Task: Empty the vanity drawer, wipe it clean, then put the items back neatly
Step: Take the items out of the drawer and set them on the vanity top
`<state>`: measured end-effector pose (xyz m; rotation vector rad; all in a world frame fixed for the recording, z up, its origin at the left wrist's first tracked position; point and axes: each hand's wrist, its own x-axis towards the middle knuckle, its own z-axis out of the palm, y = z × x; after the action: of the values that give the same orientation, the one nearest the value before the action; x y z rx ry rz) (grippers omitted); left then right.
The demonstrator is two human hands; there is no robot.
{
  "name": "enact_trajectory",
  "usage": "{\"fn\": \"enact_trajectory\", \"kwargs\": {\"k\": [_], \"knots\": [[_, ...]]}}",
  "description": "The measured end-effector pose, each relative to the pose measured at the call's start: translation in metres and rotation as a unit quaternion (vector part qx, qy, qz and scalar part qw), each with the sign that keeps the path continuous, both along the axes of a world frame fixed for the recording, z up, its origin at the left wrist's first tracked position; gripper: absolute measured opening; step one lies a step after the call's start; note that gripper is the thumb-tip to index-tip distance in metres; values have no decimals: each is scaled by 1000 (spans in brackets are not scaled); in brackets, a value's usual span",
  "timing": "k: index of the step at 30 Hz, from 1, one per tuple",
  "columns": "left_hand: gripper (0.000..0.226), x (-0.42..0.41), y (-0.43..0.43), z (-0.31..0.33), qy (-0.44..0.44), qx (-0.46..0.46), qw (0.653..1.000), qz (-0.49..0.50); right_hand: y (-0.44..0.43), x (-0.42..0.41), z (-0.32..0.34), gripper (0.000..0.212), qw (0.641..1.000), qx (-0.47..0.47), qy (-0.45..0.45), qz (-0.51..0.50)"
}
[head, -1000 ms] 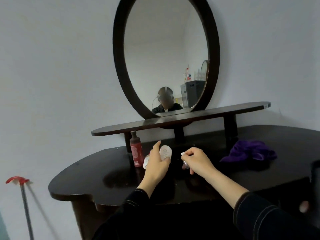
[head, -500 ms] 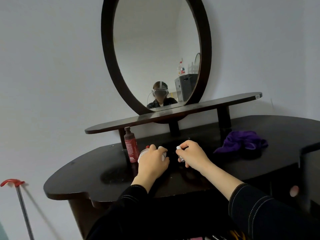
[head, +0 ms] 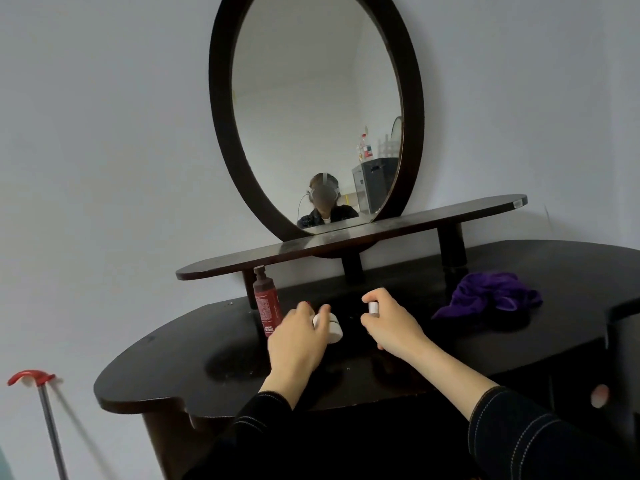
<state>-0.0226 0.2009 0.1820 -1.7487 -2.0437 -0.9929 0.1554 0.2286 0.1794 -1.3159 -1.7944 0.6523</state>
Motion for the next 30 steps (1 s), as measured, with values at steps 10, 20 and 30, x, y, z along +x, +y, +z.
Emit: {"fn": "enact_trajectory", "kwargs": {"k": [10,20,30], "knots": [[42,-79,-3,1,-253,56,965,-42,-4,-22,-2,60,964,68,-258,-14],[66,-95,23,-4,-391,-20,908,-149,38,-62,-2,68,953,93,-288,17],[48,-93,8,-2,-394,-3,911,-123,37,-43,-3,65,985,49,-164,-33]]}}
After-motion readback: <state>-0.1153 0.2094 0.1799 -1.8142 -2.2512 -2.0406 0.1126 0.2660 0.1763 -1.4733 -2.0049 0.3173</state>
